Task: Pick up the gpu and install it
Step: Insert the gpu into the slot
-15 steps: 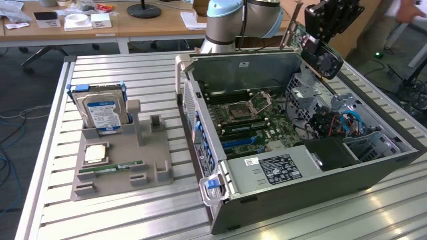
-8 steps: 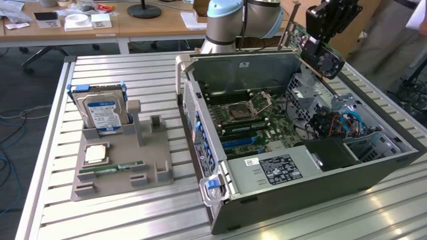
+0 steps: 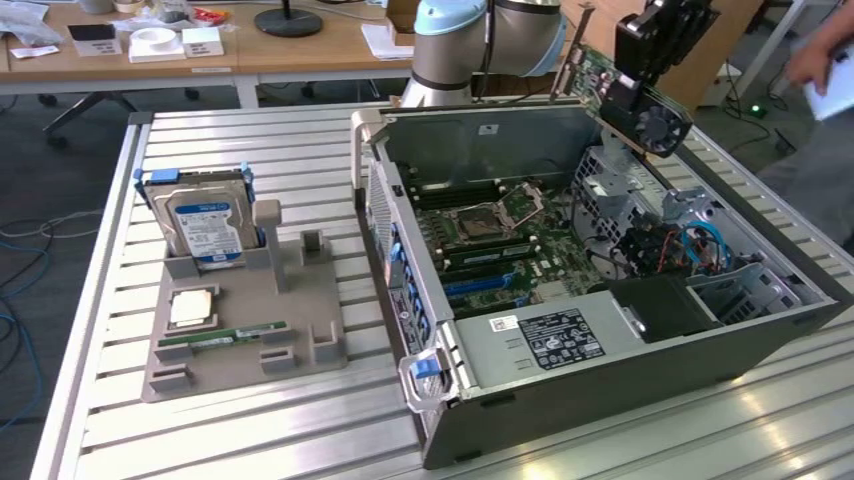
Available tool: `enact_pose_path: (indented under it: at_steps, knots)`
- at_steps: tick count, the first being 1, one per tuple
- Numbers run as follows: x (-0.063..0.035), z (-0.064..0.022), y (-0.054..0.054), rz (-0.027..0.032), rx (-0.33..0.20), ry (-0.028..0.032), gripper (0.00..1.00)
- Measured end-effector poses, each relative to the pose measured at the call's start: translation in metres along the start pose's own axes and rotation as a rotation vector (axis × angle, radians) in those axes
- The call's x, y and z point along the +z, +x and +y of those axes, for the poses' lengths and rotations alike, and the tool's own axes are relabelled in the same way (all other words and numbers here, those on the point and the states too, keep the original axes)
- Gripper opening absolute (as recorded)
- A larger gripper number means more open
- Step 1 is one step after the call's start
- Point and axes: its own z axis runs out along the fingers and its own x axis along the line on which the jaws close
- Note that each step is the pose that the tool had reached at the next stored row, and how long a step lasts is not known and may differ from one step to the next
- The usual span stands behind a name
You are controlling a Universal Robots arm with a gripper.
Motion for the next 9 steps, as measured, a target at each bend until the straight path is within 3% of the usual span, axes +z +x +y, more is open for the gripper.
enact_pose_path:
  at_steps: [9]
  knots:
    - [0.0004,0.0001,0.0000,0.0053,-0.117,-0.0033,0.26]
